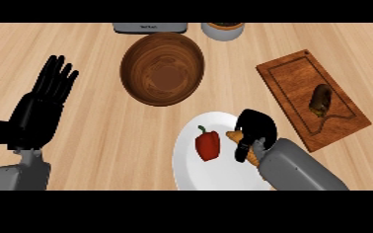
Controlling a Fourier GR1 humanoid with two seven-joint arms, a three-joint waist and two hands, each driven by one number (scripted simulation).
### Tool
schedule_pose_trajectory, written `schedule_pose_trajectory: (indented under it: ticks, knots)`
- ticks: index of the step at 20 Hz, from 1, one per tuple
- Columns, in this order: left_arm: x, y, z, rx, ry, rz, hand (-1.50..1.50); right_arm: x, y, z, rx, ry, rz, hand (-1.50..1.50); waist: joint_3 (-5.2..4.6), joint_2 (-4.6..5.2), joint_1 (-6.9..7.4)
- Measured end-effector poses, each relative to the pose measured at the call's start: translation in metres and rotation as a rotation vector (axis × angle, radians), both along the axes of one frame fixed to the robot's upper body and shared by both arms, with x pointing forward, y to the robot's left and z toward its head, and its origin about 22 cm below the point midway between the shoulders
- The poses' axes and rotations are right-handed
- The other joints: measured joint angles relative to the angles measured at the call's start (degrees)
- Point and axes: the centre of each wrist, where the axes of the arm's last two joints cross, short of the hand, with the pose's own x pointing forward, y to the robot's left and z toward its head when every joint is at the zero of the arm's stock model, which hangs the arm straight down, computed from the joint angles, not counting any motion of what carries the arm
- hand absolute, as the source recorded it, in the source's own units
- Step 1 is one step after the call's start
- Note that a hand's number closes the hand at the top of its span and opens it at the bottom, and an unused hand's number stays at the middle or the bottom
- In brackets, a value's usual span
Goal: Pick the croissant from the plate and place it in the bowl
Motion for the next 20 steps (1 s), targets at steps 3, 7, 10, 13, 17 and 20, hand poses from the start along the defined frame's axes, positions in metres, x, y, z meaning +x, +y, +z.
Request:
schedule_pose_trajectory:
  ticks: [3, 7, 10, 13, 17, 20]
  knots:
    - [0.004, -0.004, -0.001, 0.004, 0.003, 0.002, 0.00, -0.001, 0.007, -0.003, -0.032, -0.004, 0.034, 1.50, -0.05, 0.02, -0.14]
    - [0.003, -0.006, -0.002, 0.005, -0.003, -0.001, 0.00, 0.006, 0.009, 0.003, -0.044, -0.008, 0.069, 1.50, 0.17, 0.24, -0.03]
    - [0.002, -0.008, -0.003, 0.003, -0.001, -0.012, 0.00, -0.006, 0.053, 0.009, -0.009, -0.051, 0.223, 1.50, 0.26, 0.37, 0.72]
    - [0.007, -0.012, 0.000, 0.000, -0.007, -0.038, 0.00, -0.028, 0.110, 0.029, 0.070, -0.131, 0.466, 1.50, 0.31, 0.60, 2.34]
    - [0.011, -0.014, 0.001, 0.004, -0.009, -0.052, 0.00, -0.054, 0.152, 0.049, 0.136, -0.255, 0.683, 1.50, 0.33, 0.72, 3.22]
    - [0.011, -0.016, 0.000, 0.001, -0.008, -0.051, 0.00, -0.064, 0.171, 0.065, 0.153, -0.360, 0.728, 1.50, 0.33, 0.62, 3.22]
